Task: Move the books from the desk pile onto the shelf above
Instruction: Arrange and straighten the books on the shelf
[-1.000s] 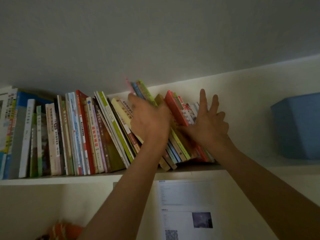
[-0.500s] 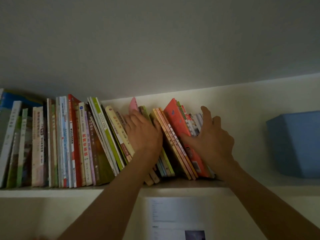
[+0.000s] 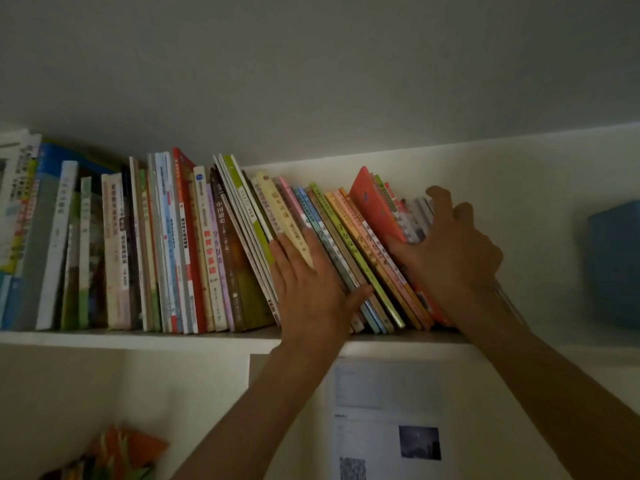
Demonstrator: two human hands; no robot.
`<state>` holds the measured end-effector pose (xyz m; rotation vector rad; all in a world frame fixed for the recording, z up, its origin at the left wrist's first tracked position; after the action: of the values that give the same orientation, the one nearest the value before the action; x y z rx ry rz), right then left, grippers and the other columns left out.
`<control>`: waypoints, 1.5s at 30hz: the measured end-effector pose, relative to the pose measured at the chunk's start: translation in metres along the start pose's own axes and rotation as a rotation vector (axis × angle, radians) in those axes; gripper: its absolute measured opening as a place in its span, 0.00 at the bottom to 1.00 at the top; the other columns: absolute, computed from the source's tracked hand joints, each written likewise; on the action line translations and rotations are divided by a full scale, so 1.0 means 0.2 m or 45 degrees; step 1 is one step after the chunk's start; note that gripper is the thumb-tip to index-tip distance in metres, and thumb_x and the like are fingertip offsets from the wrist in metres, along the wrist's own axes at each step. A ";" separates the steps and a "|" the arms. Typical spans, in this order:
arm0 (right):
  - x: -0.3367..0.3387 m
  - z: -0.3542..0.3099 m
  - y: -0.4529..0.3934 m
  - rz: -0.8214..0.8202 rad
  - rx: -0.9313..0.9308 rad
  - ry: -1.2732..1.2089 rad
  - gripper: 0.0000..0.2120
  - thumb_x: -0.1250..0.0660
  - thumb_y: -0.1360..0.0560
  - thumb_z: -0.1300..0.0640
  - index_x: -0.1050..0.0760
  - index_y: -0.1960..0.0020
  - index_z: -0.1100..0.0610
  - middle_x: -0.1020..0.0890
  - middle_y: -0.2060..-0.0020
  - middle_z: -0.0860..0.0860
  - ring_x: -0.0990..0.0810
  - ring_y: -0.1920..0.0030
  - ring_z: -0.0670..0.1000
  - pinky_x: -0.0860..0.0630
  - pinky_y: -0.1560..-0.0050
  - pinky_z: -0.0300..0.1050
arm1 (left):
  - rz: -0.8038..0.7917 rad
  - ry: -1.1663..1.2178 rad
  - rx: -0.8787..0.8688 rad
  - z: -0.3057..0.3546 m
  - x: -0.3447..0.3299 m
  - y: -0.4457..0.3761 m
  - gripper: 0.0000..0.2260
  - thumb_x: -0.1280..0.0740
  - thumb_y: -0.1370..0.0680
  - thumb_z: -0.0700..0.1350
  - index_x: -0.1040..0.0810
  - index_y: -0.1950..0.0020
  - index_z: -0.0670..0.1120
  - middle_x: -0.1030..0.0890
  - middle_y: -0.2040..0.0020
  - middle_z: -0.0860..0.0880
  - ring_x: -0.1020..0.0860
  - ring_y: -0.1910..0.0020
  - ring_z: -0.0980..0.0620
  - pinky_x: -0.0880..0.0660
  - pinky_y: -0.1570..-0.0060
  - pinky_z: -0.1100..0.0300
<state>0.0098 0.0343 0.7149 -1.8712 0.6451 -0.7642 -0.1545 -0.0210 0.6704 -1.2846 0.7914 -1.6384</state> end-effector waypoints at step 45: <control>-0.20 -0.02 0.18 -0.724 0.147 -0.473 0.60 0.22 0.37 0.47 0.66 0.25 0.45 0.35 0.29 0.50 0.30 0.34 0.52 0.32 0.33 0.56 | 0.112 -0.338 -0.474 -0.11 0.09 -0.02 0.47 0.61 0.34 0.77 0.54 0.23 0.49 0.52 0.23 0.48 0.58 0.25 0.42 0.63 0.31 0.42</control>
<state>-0.0233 0.0477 0.6737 -2.0346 -0.1757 -0.7539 -0.1773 -0.0362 0.6748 -1.6605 1.0010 -1.2520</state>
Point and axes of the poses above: each hand's wrist, its own y-axis away from the middle knuckle, its own x-axis out of the back of the hand, z = x × y, the point moved 6 cm from there along -y, towards the middle knuckle
